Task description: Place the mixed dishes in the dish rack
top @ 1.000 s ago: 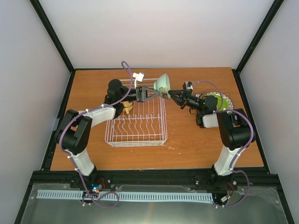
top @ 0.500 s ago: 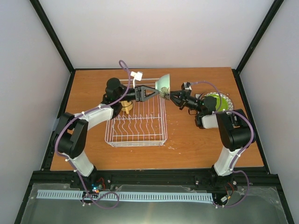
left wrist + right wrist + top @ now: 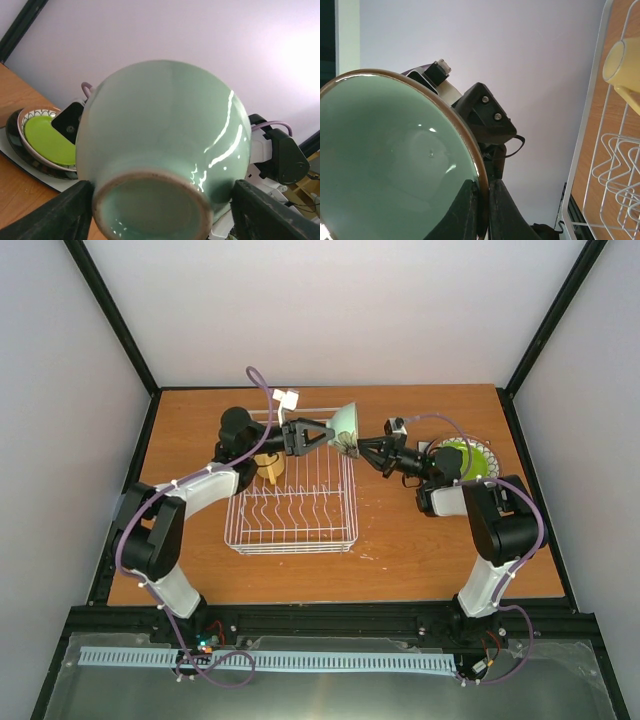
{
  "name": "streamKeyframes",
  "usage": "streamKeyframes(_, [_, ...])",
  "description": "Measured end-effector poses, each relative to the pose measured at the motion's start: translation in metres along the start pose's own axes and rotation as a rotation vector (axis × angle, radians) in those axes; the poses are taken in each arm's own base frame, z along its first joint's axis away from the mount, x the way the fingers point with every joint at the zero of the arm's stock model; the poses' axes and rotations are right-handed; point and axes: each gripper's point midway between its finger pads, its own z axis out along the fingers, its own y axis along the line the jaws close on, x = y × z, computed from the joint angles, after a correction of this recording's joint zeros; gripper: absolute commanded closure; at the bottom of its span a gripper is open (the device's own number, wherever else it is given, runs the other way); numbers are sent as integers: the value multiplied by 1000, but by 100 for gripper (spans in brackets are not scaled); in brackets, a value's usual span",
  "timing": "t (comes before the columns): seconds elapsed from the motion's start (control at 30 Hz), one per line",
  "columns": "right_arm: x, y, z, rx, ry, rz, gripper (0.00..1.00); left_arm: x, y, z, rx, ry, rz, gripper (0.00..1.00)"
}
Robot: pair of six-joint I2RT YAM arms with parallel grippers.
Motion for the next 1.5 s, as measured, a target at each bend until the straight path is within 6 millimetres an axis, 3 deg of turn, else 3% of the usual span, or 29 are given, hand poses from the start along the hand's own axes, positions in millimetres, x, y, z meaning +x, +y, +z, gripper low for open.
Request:
streamKeyframes(0.23, [8,-5,-1,15,34,9,97,-9,-3,-5,-23,-28,28,43])
streamKeyframes(0.47, [20,-7,4,22,85,7,97,-17,-10,-7,-15,-56,67,24])
streamKeyframes(0.57, [22,-7,6,21,98,6,97,-17,-11,-6,-12,-55,75,21])
streamKeyframes(0.8, [19,-3,8,13,98,-14,97,-20,-12,-18,-62,-64,113,21])
streamKeyframes(1.07, [8,8,14,-10,77,-55,97,-19,-3,-71,-131,-125,124,21])
streamKeyframes(1.5, [1,16,18,-28,69,-76,97,-3,-9,-70,4,-110,90,14])
